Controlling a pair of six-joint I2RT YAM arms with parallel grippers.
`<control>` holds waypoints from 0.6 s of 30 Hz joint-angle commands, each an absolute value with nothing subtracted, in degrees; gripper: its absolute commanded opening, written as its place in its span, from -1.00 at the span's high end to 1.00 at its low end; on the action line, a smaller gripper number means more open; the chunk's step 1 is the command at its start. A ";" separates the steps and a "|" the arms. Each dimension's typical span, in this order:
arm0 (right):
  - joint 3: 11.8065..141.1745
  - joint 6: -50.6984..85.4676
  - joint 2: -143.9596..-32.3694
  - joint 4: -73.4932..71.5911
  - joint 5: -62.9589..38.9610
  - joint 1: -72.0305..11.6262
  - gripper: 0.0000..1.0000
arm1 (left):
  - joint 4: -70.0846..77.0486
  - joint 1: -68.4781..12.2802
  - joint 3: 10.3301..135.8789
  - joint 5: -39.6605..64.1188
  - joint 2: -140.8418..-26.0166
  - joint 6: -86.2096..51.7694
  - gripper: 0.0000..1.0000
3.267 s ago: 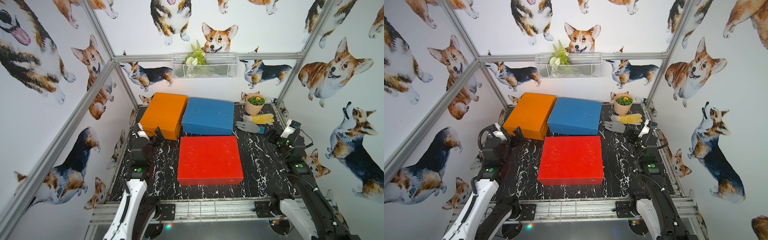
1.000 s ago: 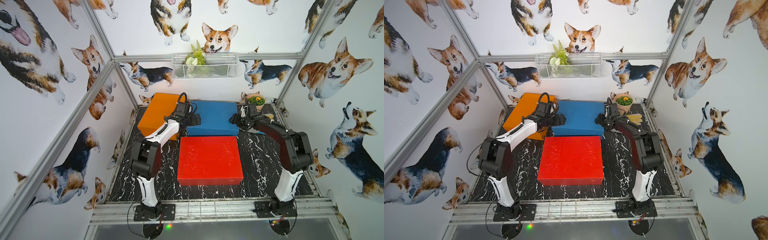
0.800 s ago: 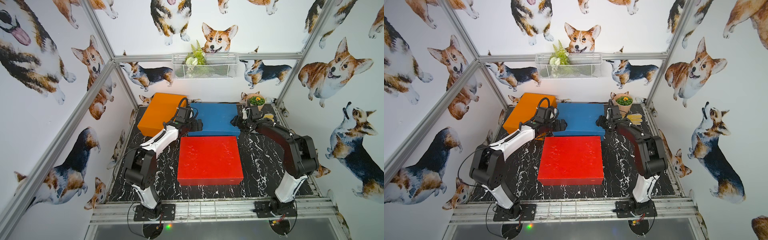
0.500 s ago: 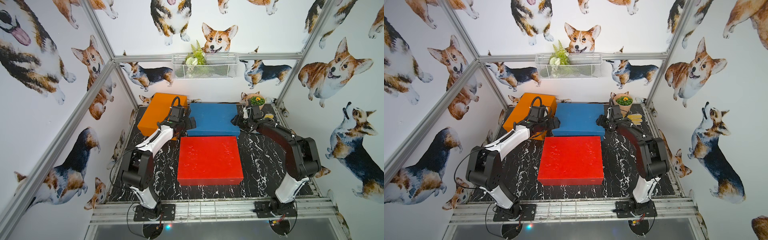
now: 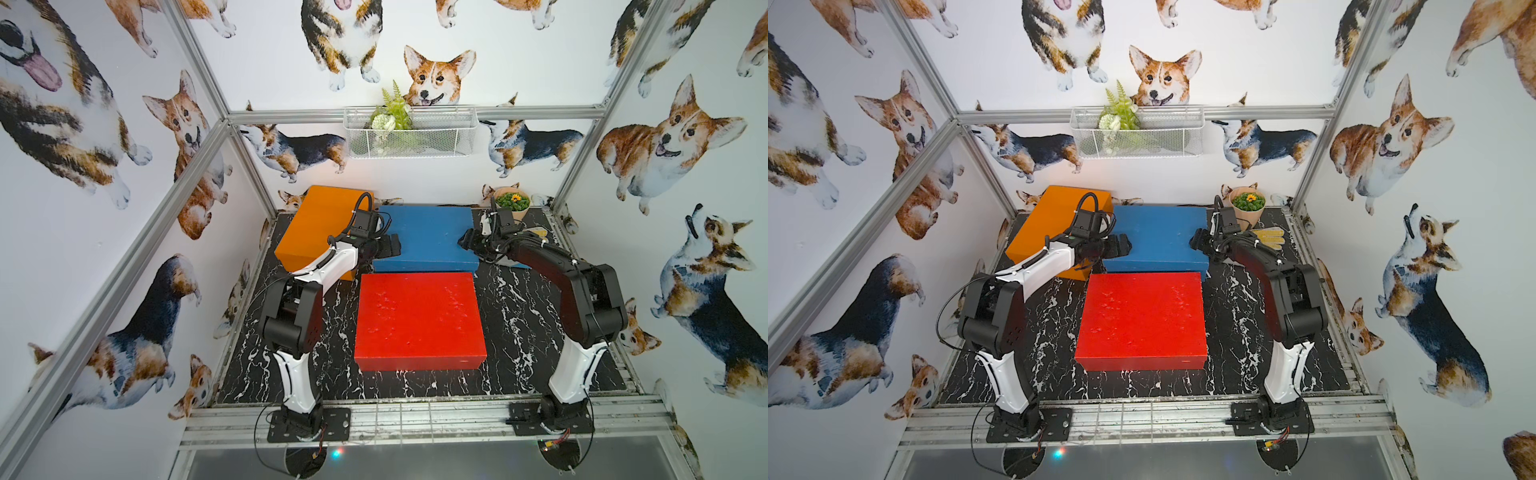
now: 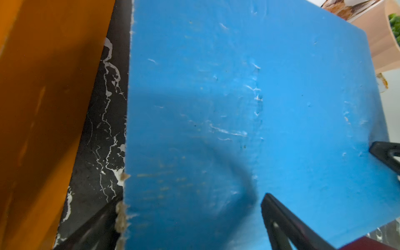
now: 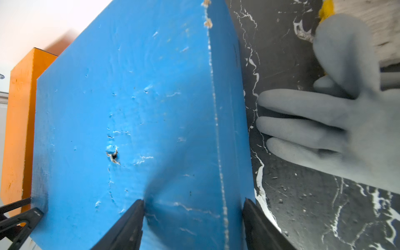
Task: Stack the shoeboxes
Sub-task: Adjust the shoebox at the center of the board.
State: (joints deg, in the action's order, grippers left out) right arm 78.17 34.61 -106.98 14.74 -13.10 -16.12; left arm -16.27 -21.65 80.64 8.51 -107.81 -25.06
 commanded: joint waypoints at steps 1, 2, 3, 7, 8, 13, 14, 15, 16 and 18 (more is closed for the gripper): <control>76.01 34.20 -105.46 17.31 -12.04 -16.35 -0.40 | -14.18 -24.40 78.64 10.51 -106.03 -25.46 -0.97; 75.57 34.10 -105.09 17.40 -11.73 -16.36 -0.40 | -13.54 -24.78 77.77 10.37 -105.45 -25.79 -0.97; 74.75 33.97 -104.41 17.36 -11.31 -16.35 -0.40 | -12.89 -25.16 76.69 10.45 -104.83 -26.22 -0.97; 73.01 33.84 -102.43 17.31 -10.63 -16.26 -0.44 | -10.68 -26.61 73.45 10.20 -102.45 -27.09 -0.98; 73.10 33.90 -102.23 17.52 -10.71 -16.22 -0.46 | -11.00 -26.67 73.40 9.80 -102.44 -27.17 -0.99; 77.20 33.93 -101.22 22.23 -8.96 -15.92 -0.64 | -16.60 -26.14 76.63 5.03 -101.57 -26.24 -1.00; 78.17 33.93 -100.76 23.59 -7.96 -15.92 -0.70 | -18.40 -26.10 77.68 3.87 -101.18 -26.06 -1.00; 79.17 34.00 -100.06 25.05 -7.06 -15.91 -0.81 | -20.83 -26.10 79.15 2.46 -100.72 -26.15 -1.00; 79.91 34.01 -99.34 26.27 -6.42 -15.91 -1.00 | -22.93 -26.10 80.46 1.22 -100.22 -26.35 -1.00; 81.15 34.16 -97.13 28.91 -4.73 -15.91 -1.00 | -26.21 -26.10 82.30 -0.51 -98.78 -26.74 -1.00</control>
